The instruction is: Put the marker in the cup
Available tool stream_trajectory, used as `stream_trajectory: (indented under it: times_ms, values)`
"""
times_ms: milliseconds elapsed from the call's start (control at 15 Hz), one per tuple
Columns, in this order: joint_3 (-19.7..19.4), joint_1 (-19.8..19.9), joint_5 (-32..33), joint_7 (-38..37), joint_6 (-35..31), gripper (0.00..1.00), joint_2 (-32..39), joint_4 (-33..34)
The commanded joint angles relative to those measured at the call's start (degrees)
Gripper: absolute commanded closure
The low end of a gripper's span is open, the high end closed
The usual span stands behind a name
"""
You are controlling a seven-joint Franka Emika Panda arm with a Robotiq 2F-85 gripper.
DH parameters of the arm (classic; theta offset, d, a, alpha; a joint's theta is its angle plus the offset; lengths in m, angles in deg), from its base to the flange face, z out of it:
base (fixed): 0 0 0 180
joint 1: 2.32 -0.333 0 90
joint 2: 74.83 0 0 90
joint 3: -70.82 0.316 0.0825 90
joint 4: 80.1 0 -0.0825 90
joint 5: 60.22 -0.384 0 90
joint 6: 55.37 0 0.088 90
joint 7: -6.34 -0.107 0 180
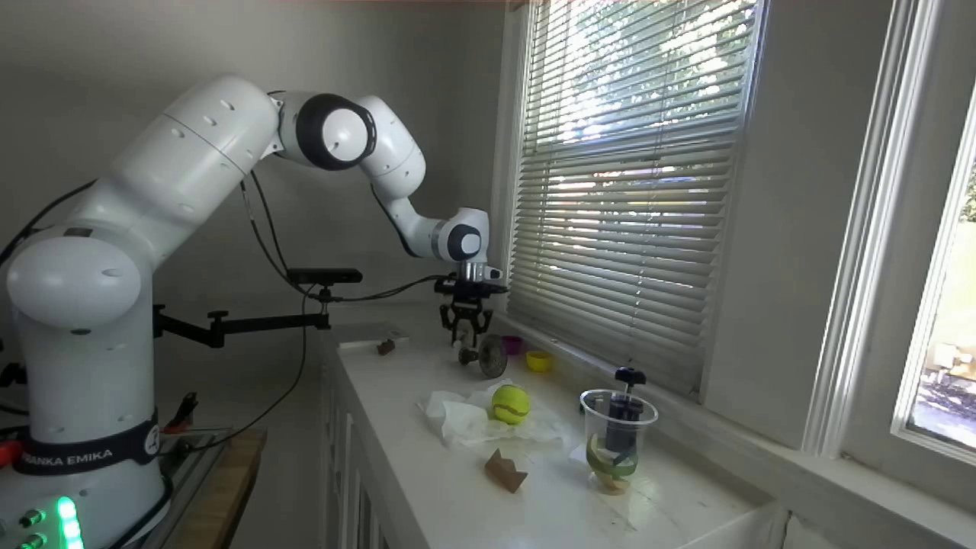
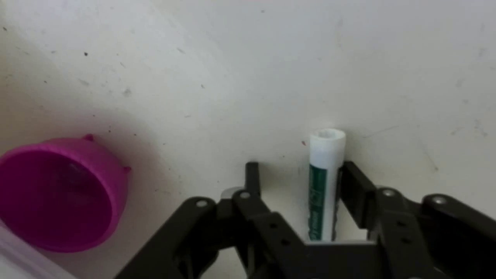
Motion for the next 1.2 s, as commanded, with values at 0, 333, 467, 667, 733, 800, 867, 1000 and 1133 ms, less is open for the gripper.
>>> stream_trajectory:
  times_ms: [0,333,467,667,733,800,867,1000,1133]
  values:
    - [0.2,0.1,1.3,-1.4,0.5,0.76,-2.6,-3.2]
    - [0.3,0.0,1.9,-0.9,0.4,0.95,-5.7,-6.3]
    - [0.6,0.8,2.8,1.5,0.6,0.95,-9.7,-9.2]
    - [0.4,2.8,4.9,4.6,0.3,0.95,-18.2,-14.7]
    - [0.9,3.9,4.3,6.5,0.6,0.95,-20.8,-16.3]
    - [0.9,4.9,3.7,7.7,1.2,0.95,-23.5,-18.0]
    - [0.8,5.9,2.9,8.7,1.6,0.95,-26.6,-20.1]
    - [0.2,7.7,1.4,10.0,4.1,0.95,-32.4,-24.3]
    - [-0.9,9.2,0.9,10.4,7.2,0.95,-36.8,-27.9]
